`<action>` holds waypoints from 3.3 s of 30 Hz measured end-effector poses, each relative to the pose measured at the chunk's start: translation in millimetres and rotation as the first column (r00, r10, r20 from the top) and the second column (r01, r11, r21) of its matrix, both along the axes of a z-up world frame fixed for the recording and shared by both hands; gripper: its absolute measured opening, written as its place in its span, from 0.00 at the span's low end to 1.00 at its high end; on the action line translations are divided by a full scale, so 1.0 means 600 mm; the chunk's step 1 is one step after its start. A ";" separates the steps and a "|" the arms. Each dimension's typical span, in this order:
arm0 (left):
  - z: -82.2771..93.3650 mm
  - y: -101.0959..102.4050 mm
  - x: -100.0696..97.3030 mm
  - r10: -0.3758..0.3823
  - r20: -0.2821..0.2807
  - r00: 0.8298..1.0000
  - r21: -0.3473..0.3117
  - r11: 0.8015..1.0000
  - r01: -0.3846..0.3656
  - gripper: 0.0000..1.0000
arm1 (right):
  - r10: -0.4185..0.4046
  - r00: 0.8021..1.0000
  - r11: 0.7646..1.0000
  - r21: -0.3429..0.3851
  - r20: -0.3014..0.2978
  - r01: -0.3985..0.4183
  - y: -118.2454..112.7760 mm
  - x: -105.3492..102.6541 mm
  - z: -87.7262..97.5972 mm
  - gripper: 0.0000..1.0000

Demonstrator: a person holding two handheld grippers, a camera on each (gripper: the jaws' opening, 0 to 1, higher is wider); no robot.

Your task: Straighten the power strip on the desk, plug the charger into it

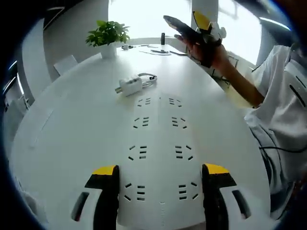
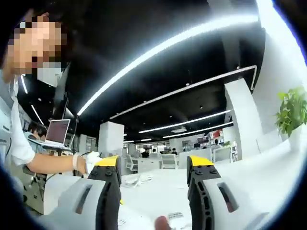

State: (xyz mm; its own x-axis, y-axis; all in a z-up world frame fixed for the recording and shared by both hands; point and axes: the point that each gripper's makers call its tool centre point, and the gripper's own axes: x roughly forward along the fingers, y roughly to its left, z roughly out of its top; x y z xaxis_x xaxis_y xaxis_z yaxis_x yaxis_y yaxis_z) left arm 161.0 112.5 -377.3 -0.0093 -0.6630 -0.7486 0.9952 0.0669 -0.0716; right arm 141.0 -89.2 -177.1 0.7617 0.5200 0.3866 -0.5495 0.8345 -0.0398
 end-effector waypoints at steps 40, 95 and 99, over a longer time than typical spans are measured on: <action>-0.002 -0.004 0.001 0.021 0.023 1.000 -0.022 1.000 -0.021 0.72 | -0.109 0.854 0.936 -0.342 -0.509 -0.085 0.027 0.161 -0.273 0.49; 0.005 -0.012 0.004 0.061 0.040 0.997 -0.176 0.983 -0.053 0.73 | -0.156 0.824 0.931 -0.361 -0.545 -0.062 0.044 0.184 -0.301 0.29; 0.005 -0.012 0.005 0.062 0.041 0.997 -0.185 0.981 -0.053 0.73 | -0.159 0.820 0.933 -0.355 -0.549 -0.057 0.042 0.185 -0.301 0.29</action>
